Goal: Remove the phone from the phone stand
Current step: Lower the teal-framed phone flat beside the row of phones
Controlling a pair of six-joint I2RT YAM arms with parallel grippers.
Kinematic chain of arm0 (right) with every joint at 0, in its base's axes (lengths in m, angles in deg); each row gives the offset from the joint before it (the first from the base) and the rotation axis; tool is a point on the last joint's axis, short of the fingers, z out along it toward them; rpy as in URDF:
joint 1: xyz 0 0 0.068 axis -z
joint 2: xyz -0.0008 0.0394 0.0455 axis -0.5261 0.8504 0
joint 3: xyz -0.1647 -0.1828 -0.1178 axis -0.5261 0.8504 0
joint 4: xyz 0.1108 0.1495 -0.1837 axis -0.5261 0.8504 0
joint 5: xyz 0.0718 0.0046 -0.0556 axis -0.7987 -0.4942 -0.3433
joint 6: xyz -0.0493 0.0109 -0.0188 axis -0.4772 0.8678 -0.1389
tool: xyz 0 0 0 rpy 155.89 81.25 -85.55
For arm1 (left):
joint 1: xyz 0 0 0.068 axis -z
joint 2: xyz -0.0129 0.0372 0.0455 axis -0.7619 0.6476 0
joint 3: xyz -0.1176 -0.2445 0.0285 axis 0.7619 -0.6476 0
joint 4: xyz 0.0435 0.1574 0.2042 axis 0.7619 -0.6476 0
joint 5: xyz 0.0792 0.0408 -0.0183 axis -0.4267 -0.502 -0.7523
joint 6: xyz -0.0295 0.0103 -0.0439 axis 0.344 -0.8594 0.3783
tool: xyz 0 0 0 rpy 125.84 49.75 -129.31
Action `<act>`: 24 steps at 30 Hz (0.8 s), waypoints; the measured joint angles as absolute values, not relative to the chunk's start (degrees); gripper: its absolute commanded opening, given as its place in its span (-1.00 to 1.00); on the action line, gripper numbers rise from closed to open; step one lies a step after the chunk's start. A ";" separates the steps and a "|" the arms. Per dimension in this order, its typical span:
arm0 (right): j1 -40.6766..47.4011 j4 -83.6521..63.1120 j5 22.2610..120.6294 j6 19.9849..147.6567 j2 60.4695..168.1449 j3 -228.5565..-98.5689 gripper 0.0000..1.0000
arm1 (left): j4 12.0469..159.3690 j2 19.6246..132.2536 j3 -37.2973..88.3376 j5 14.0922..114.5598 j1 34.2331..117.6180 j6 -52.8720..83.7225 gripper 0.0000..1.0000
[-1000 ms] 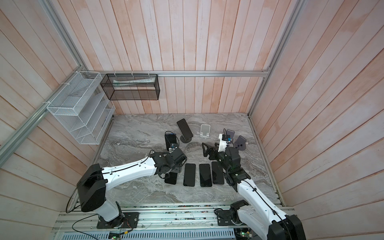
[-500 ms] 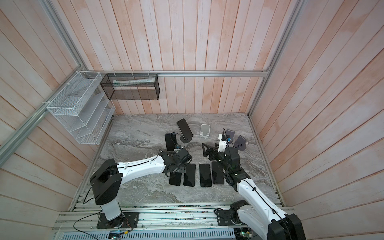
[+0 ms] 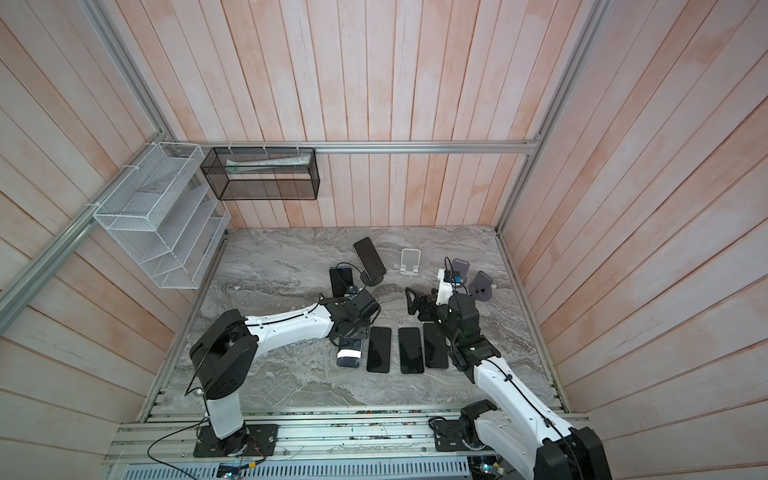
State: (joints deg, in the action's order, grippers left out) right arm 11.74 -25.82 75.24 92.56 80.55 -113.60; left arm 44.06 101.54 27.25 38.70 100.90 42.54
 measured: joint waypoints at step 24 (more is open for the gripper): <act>11.74 -25.78 75.21 92.69 79.45 -113.60 0.87 | 43.86 106.37 27.67 38.35 101.23 44.42 0.36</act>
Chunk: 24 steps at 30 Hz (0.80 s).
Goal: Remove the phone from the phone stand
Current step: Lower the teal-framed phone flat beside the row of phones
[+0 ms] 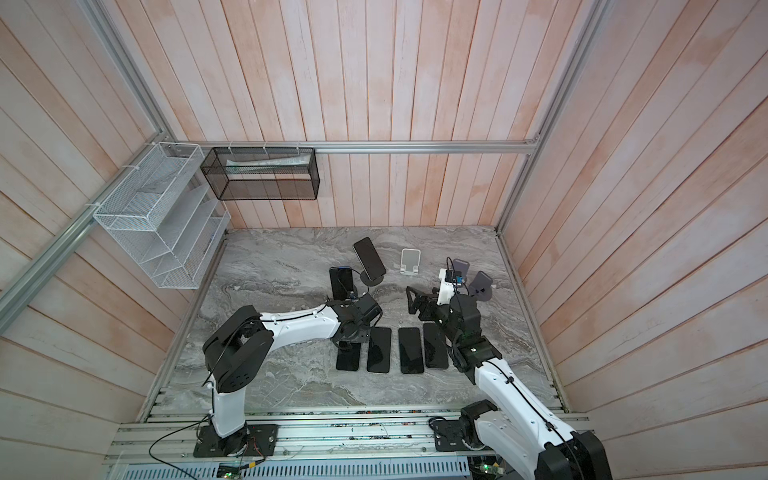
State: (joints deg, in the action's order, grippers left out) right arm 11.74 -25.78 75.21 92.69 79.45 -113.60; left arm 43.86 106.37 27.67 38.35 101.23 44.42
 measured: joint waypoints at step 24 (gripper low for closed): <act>11.74 -25.63 75.32 92.71 78.60 -113.60 0.87 | 41.06 108.25 30.36 33.68 103.59 46.87 0.64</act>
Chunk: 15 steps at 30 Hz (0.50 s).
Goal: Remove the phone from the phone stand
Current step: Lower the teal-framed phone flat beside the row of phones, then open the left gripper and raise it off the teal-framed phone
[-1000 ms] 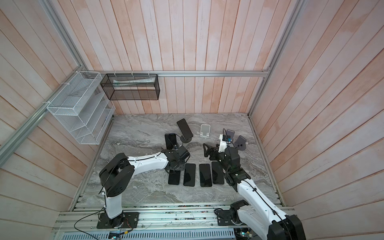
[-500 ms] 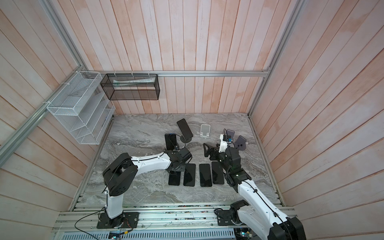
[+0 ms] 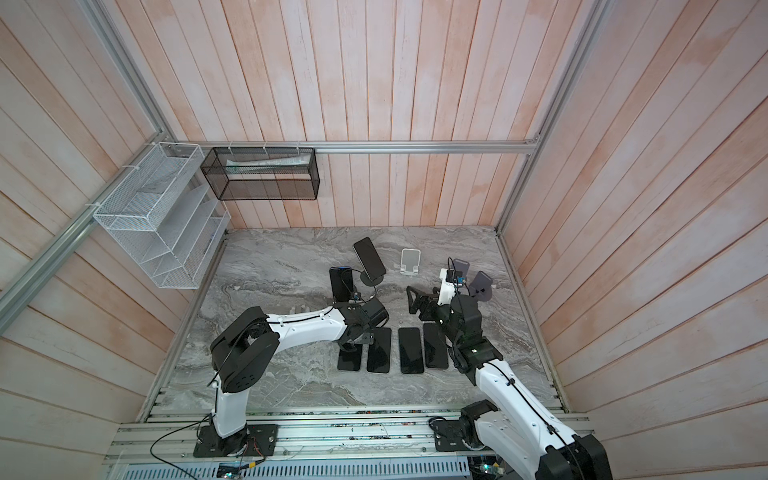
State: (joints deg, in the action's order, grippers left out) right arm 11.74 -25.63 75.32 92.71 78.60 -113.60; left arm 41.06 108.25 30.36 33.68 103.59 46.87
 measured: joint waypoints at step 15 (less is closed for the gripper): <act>11.74 -25.60 75.45 92.69 78.60 -113.60 0.88 | 37.19 104.08 35.19 32.39 103.70 42.46 1.00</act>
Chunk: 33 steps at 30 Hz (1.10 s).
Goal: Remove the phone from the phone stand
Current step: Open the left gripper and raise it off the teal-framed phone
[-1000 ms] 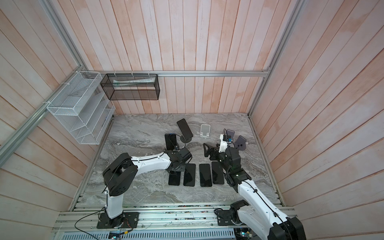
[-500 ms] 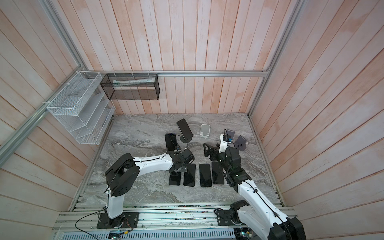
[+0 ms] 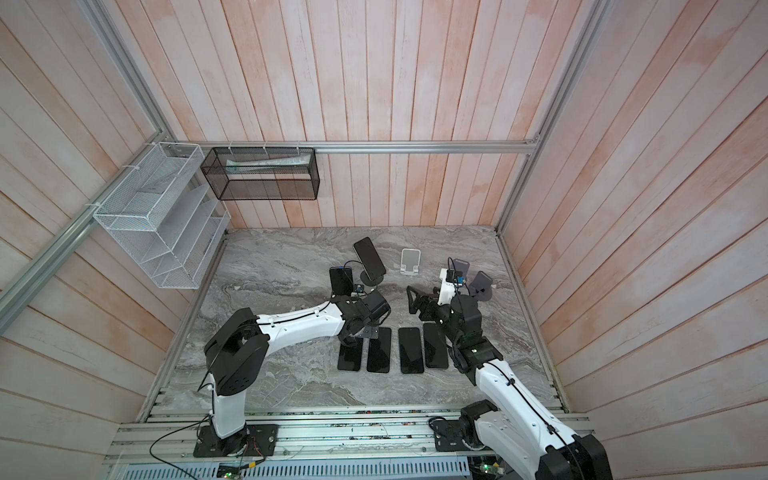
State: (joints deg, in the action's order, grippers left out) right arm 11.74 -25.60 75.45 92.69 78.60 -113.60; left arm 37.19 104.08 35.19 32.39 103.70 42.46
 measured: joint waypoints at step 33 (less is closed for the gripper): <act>6.51 -26.54 75.04 92.16 83.26 -113.60 0.96 | 47.38 77.85 2.53 33.68 84.40 40.95 0.98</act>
State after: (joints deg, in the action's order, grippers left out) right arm 6.51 -26.54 75.04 92.16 83.26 -113.60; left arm 47.38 77.85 2.53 33.68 84.40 40.95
